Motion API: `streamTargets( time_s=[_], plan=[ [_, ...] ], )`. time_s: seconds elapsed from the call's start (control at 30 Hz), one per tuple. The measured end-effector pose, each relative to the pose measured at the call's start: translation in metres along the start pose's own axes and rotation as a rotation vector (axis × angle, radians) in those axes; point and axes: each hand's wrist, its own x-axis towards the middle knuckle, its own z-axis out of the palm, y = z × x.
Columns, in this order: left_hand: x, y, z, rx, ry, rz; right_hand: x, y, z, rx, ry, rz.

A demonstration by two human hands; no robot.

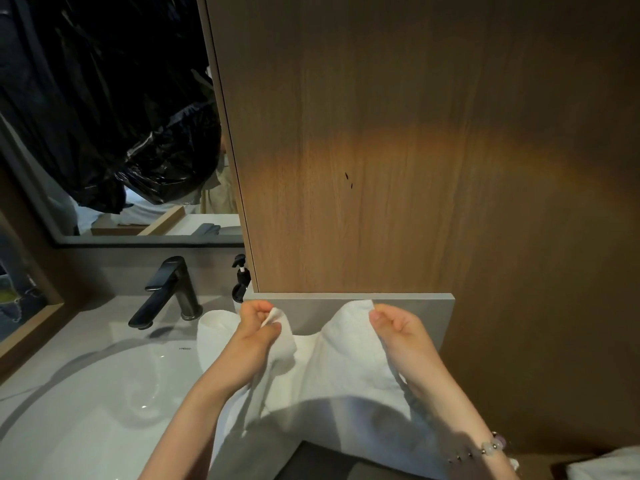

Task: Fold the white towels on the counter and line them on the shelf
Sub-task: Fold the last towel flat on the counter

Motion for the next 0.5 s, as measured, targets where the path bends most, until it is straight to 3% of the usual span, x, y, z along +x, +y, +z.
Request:
streamTargets(
  time_s=[0.27,0.5],
  plan=[
    [-0.005,0.000,0.035,0.029,0.398,0.132,-0.003,0.015,0.034,-0.059,0.049,0.068],
    [-0.016,0.010,0.057,0.057,0.502,0.091,-0.012,0.011,0.054,0.013,0.044,0.139]
  ],
)
